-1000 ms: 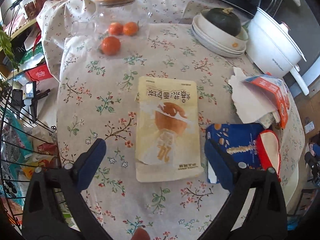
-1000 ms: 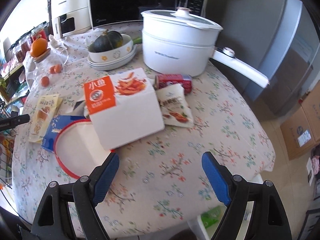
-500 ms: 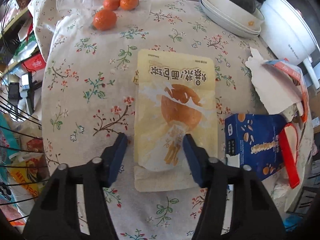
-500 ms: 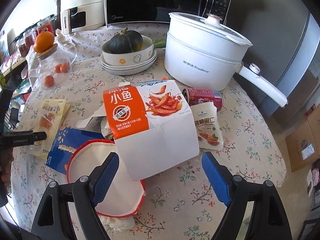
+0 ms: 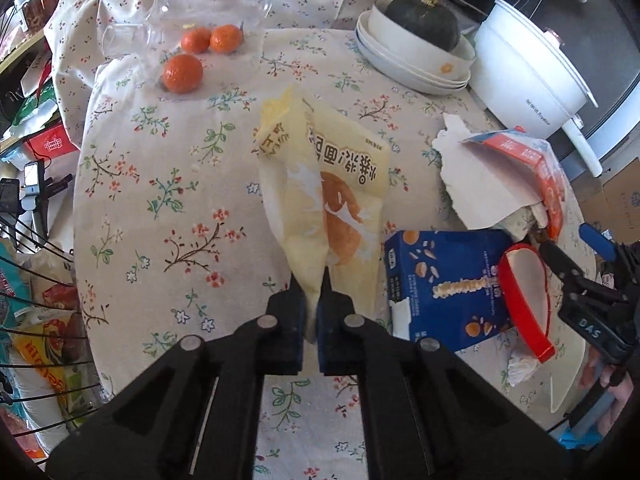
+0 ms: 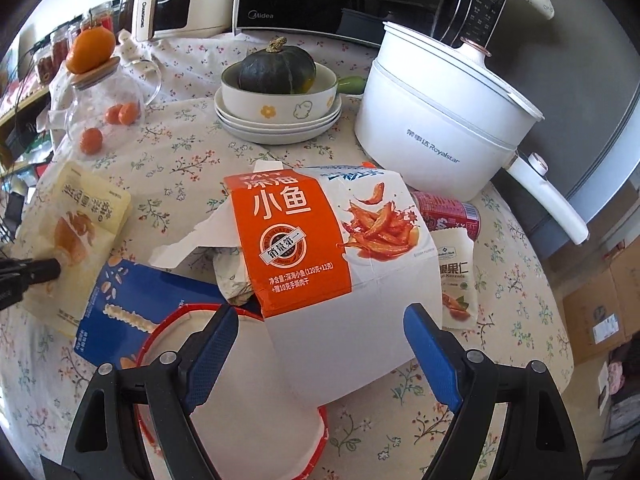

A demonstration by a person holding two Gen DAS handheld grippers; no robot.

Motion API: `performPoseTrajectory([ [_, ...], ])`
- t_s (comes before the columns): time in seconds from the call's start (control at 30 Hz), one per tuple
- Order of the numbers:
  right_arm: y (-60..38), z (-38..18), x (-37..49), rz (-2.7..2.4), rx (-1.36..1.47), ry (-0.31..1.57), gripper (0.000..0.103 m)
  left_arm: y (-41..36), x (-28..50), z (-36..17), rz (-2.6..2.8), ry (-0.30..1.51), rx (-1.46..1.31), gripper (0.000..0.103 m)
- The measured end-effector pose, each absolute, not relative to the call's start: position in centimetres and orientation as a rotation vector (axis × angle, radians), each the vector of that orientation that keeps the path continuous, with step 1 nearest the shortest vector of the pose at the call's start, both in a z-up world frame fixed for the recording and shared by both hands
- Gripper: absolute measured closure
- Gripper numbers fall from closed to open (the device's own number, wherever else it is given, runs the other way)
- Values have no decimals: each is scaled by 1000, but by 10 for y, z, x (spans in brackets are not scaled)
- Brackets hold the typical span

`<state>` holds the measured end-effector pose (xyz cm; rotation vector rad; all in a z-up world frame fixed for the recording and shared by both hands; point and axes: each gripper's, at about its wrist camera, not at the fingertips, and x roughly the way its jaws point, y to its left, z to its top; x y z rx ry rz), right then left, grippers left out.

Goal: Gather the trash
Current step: 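Grasp the yellow snack pouch with the left gripper while the right gripper grasps the orange-and-white snack box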

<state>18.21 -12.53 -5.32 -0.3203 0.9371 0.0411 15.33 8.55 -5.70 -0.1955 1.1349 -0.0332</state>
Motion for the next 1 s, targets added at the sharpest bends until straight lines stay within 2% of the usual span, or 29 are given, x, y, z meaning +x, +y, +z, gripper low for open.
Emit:
performPoseTrajectory([
  [0.1, -125, -57, 184, 31, -336, 938, 20, 83, 148, -42, -49, 1092, -192, 98],
  [0.17, -127, -59, 185, 22, -341, 935, 28, 82, 144, -34, -57, 1065, -192, 98],
  [0.23, -130, -60, 186, 32, -328, 952, 48, 82, 139, -27, -67, 1041, -192, 98],
  [0.3, -133, -59, 185, 41, -308, 966, 59, 84, 135, -21, -77, 1019, -193, 98],
  [0.43, -142, -48, 179, 37, -289, 942, 68, 88, 130, -7, -91, 977, -209, 98],
  [0.5, -151, -39, 176, 41, -255, 928, 84, 89, 126, -2, -101, 958, -221, 98],
  [0.7, -175, -7, 167, 42, -151, 852, 92, 88, 118, 11, -133, 909, -261, 98],
  [1.0, -194, 35, 139, 73, -112, 786, 93, 71, 105, 22, -197, 879, -262, 98],
])
